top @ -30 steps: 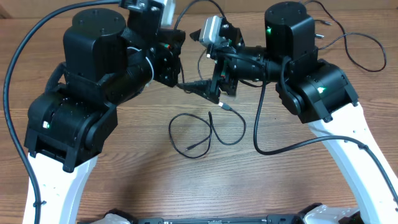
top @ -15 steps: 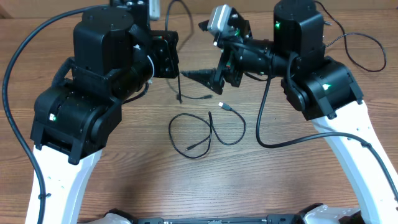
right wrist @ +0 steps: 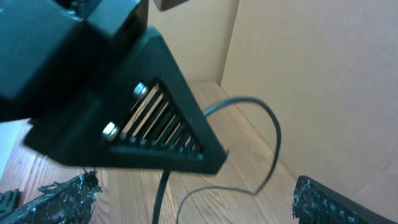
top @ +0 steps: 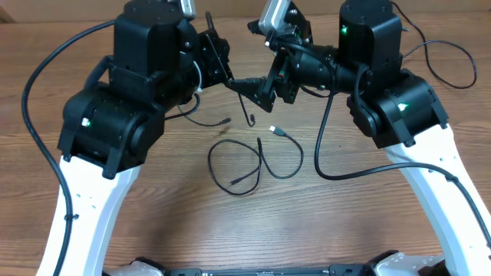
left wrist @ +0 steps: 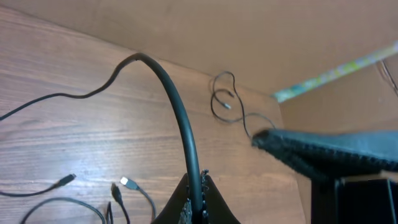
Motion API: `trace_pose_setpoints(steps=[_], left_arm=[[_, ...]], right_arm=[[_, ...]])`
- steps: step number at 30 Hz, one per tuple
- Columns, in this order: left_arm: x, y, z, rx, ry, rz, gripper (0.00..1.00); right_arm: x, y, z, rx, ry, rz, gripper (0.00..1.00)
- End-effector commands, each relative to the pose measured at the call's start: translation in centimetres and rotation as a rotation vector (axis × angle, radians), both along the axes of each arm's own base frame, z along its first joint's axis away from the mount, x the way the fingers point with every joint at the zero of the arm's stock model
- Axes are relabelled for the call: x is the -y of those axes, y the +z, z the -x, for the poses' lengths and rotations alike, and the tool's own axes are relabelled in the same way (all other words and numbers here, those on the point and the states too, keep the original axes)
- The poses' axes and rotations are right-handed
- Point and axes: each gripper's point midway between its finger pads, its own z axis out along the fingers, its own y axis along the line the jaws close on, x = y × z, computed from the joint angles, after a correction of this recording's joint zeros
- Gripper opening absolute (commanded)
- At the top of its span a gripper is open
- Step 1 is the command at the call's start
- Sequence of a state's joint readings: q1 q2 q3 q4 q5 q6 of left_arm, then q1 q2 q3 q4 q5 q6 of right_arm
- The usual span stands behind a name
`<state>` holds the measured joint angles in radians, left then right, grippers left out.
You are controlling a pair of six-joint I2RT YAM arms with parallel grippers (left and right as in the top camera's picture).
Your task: Untangle cables
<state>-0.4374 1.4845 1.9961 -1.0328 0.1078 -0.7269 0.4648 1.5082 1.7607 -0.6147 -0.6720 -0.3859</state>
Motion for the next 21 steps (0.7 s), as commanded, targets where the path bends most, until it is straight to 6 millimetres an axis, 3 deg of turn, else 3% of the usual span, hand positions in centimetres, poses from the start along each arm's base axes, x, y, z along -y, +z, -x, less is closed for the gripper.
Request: trace_pose_setpoints(steps=[1,10,13,21], left_arm=[[1.2,1.1,1.4,0.034,-0.071,-0.003,0.04],[1.6,1.4,3.1,0.046,-0.127,-0.026,0.04],[2.0,1.4,4.0,0.072,-0.203,-0.062,0.04],[4.5,2.4,7.0,0.149,-0.472,-0.059,0.04]], right_arm=[[0.5,1.0,-0.2,0.074,-0.020,0.016,1.00],[1.7,0.6,-2.2,0.105,-0.149,0.064,1.00],[2.5,0.4,-3.4,0.127,-0.223,0.096,1.00],[2.4,0.3,-3.8,0.161,-0.221,0.114,1.00]])
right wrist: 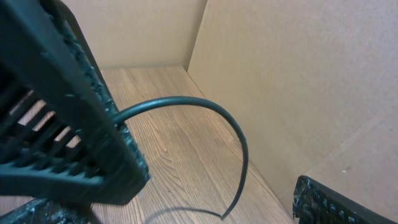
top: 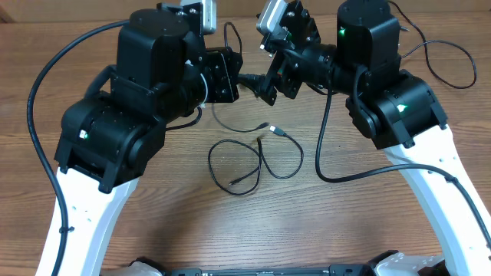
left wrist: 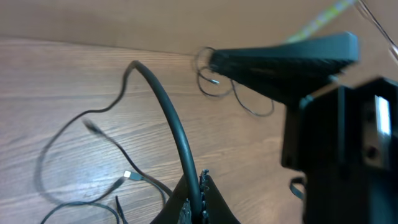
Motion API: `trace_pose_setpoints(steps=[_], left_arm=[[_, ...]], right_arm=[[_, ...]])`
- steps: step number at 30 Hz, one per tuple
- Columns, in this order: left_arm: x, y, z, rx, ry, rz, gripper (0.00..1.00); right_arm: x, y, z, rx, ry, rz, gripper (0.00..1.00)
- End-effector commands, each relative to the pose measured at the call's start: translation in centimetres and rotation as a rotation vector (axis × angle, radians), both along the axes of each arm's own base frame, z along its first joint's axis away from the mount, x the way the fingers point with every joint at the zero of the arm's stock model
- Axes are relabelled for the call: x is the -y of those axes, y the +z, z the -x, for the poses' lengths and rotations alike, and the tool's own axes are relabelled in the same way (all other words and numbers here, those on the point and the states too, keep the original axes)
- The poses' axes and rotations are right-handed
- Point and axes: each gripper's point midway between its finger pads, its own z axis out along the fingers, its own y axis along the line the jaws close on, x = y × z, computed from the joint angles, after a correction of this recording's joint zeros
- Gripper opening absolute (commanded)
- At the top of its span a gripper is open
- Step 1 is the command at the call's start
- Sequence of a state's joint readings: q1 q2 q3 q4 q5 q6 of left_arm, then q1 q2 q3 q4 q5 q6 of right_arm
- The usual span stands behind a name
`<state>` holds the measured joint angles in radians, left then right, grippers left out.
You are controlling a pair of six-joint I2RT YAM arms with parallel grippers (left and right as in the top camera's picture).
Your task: Untangle cables
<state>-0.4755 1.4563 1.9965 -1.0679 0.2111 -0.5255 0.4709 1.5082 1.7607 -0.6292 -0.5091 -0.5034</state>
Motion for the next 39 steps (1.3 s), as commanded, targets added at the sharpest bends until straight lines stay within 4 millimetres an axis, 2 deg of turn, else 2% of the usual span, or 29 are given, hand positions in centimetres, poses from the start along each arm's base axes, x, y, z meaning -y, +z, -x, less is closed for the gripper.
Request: trace_pose_setpoints(steps=[1,7,15,19,20,22,23,24,25,39], left_arm=[[2.6,2.0,4.4,0.068,-0.281,0.031,0.04],[3.6,2.2,5.8,0.136,-0.430,0.005,0.04],[3.2,1.0,6.8,0.137,-0.482,-0.063,0.04],[3.2,1.0,6.8,0.143,-0.488,-0.067,0.04],[3.2,1.1,6.8,0.149,-0.490,-0.069,0.04],[3.2,1.2,6.8,0.155,-0.489,-0.068,0.04],[3.2,1.2,6.8,0.157,-0.490,-0.068,0.04],[3.2,1.2,6.8,0.161,-0.492,-0.071,0.04],[3.2,1.2,6.8,0.161,-0.492,-0.072,0.04],[2.7,1.1,5.9,0.176,-0.446,-0.101,0.04]], right_arm=[[1.1,0.9,-1.8,0.050,-0.099,0.011,1.00],[0.4,-0.3,-2.0,0.054,-0.050,0.039,1.00],[0.2,-0.3,-2.2,0.062,-0.043,0.036,1.00],[0.2,-0.3,-2.2,0.060,-0.044,0.036,1.00],[0.2,-0.4,-2.2,0.058,-0.043,0.038,0.95],[0.2,-0.5,-2.1,0.050,-0.044,0.042,0.45],[0.2,-0.6,-2.1,0.047,-0.044,0.043,0.27],[0.3,-0.7,-2.1,0.044,-0.043,0.045,0.14],[0.3,-0.7,-2.1,0.042,-0.043,0.046,0.05],[0.3,-1.0,-2.0,0.033,-0.043,0.051,0.04]])
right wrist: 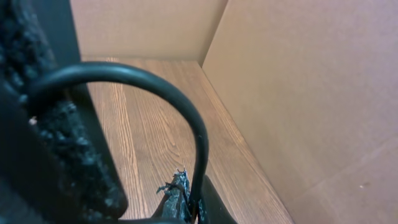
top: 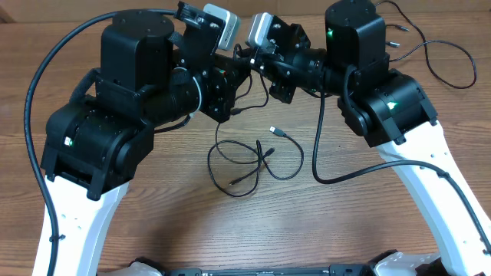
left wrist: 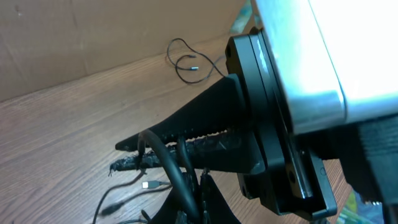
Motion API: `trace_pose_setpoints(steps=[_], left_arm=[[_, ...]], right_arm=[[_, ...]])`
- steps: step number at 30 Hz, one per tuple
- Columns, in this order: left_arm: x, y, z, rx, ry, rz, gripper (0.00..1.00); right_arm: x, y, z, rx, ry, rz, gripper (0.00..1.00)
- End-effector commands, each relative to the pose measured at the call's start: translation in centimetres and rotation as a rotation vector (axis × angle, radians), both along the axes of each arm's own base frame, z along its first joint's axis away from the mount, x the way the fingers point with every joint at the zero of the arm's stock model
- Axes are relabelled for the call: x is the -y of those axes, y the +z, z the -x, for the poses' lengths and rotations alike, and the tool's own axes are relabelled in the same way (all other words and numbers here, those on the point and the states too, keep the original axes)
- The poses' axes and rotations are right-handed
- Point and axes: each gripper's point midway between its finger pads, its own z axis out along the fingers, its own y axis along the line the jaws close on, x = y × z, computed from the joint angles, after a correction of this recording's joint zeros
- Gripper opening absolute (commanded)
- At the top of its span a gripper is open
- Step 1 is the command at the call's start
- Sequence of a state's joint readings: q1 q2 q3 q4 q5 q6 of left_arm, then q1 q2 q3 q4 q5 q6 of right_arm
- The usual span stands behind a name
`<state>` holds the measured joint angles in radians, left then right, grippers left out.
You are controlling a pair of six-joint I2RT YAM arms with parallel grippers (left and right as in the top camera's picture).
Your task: Untangle cables
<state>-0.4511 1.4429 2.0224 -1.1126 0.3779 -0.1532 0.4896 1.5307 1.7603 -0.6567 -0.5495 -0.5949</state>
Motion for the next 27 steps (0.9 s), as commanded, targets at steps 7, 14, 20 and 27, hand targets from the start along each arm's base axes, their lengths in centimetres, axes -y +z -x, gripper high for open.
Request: trace_pose_setpoints(steps=[7,14,20,27], left_arm=[[0.5,-0.3,2.0,-0.006,-0.047,-0.022,0.92],[0.0,-0.4,1.4,0.004,-0.006,-0.044,1.00],[-0.7,-0.7,0.9,0.009,0.036,-0.072,1.00],[-1.0,-1.3,0.6,-0.002,0.058,-0.093,1.00]], right_arm=[[2.9,0.3,-4.3,0.029,-0.244,0.024,0.04],[7.2,0.3,-7.5,0.016,-0.491,0.021,0.04],[12.8,0.6,-10.1,-0.048,-0.654,-0.060,0.04],[17.7,0.6,-11.1,-0.118,-0.685,-0.137,0.04]])
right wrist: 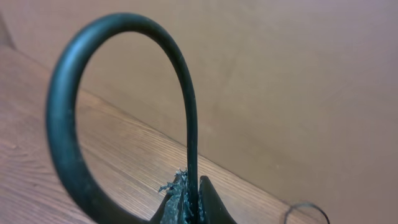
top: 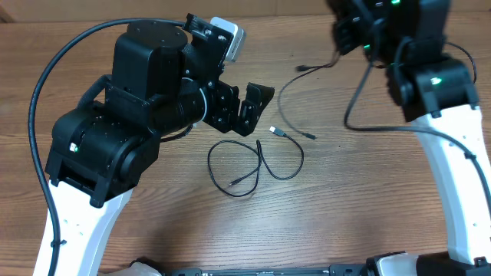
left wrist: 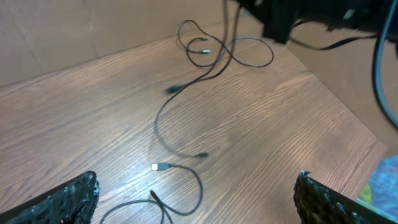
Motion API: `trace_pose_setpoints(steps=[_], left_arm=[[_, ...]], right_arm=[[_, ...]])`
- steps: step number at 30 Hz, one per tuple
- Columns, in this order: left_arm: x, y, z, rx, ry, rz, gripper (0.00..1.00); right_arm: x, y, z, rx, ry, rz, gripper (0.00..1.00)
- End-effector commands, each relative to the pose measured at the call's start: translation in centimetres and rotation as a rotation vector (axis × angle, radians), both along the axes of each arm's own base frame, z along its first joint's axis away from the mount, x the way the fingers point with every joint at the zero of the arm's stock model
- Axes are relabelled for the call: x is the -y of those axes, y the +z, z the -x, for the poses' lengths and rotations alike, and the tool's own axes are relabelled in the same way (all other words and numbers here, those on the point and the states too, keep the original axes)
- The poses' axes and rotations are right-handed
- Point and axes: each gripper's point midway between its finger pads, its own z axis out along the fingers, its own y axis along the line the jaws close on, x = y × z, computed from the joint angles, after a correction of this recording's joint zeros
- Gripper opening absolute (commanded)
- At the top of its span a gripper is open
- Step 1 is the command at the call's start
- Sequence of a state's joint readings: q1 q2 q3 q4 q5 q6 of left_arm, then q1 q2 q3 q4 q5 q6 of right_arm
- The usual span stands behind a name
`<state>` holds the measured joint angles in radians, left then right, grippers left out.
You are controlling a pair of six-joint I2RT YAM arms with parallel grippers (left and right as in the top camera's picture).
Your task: Untangle cables
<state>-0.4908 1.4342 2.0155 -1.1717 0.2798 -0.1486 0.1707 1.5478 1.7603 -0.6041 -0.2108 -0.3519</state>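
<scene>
My right gripper (right wrist: 189,190) is shut on a black cable (right wrist: 186,112) that arches up out of its jaws. In the overhead view that cable (top: 282,103) hangs from the back right and trails onto the wooden table (top: 360,215), its plug lying near the middle. The left wrist view shows the cable (left wrist: 163,118) curving across the table. My left gripper (top: 245,103) stands open above the table centre with nothing between its fingers (left wrist: 68,199). A second, looped cable (top: 261,162) with a white USB plug (left wrist: 160,167) lies below it.
Another thin cable (left wrist: 249,53) is coiled at the table's back right. The right arm (top: 422,77) stands over the right side. A thick black arm cable (top: 38,100) loops on the left. Cardboard walls (right wrist: 280,74) close the back.
My left gripper has opened and let go of the cable. The right gripper, still shut on it, is now away at the back right, and the cable trails between there and the table centre.
First my left gripper held the cable up at the back centre with the right gripper open beside it. Then the right gripper was open around the cable, then shut on it too. Now only the right holds it, far from the open left.
</scene>
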Motion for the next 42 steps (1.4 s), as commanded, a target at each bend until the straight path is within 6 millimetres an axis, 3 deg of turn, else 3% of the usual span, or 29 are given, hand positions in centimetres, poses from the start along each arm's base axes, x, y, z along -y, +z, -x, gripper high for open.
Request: trace_pose_setpoints(steps=[1,12,18,33,42], left_arm=[[-0.5,0.1,0.1,0.020,0.015,-0.020,1.00],[-0.5,-0.1,0.0,0.015,0.015,-0.023,1.00],[-0.5,-0.1,0.0,0.014,0.015,-0.023,1.00],[-0.5,-0.1,0.0,0.014,0.015,-0.023,1.00],[-0.5,-0.1,0.0,0.014,0.015,-0.023,1.00]], right_arm=[[1.3,1.0,0.0,-0.004,0.019,-0.075,0.04],[8.8,0.3,-1.2,-0.029,-0.150,-0.096,0.04],[11.9,-2.2,-2.5,-0.093,-0.218,-0.103,0.04],[11.7,-7.2,-5.3,-0.204,-0.171,-0.158,0.04],[14.4,-11.1,-7.0,-0.274,-0.224,-0.164,0.04]])
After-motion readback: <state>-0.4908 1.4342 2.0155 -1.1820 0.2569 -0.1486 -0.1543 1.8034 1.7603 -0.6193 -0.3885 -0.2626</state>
